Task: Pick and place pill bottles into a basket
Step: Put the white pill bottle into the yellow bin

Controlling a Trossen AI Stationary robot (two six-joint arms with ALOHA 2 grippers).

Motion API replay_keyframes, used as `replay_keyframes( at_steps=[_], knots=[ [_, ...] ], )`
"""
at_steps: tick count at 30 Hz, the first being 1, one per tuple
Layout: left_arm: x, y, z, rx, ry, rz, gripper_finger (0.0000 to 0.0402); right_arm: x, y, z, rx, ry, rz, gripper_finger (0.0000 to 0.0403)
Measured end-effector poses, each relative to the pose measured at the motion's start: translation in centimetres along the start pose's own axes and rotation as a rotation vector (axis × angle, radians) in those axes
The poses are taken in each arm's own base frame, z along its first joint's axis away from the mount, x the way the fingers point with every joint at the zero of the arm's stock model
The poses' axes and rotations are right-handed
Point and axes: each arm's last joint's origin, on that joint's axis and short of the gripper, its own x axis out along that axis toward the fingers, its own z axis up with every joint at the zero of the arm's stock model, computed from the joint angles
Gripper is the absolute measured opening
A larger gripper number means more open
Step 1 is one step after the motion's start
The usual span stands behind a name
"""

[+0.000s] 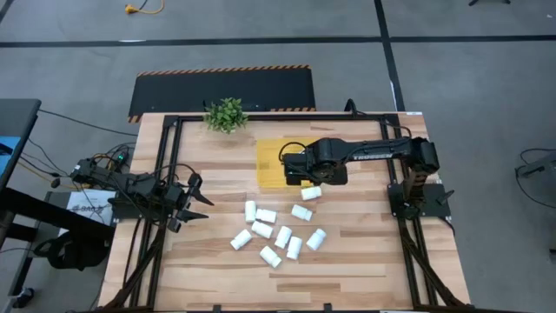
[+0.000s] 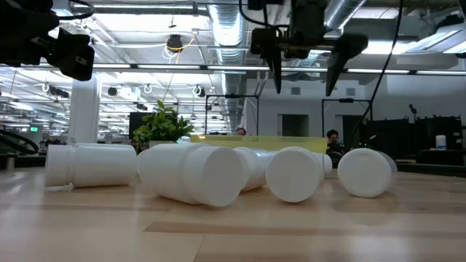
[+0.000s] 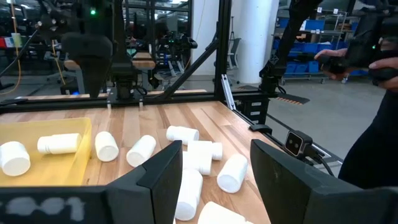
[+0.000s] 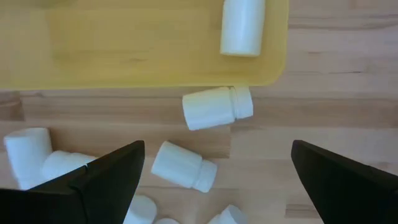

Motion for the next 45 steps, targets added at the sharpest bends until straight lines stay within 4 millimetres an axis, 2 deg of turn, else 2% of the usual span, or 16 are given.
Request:
replay_keyframes(
  at_steps=[15,36,45],
  knots=[
    [0.0,0.0,0.0,0.000,0.000,0.000,0.0177,3.6,1.7,0.1,-0.028,0.022,-0.059,0.0400],
    [0.0,0.0,0.0,0.000,0.000,0.000,0.0177,3.6,1.6,1.5,-0.045,0.002,-0.064,0.0400],
    [0.0,0.0,0.0,0.000,0.000,0.000,0.0177,3.6,1.8,0.2,-0.016,0.000,-0.056,0.0400]
  ],
)
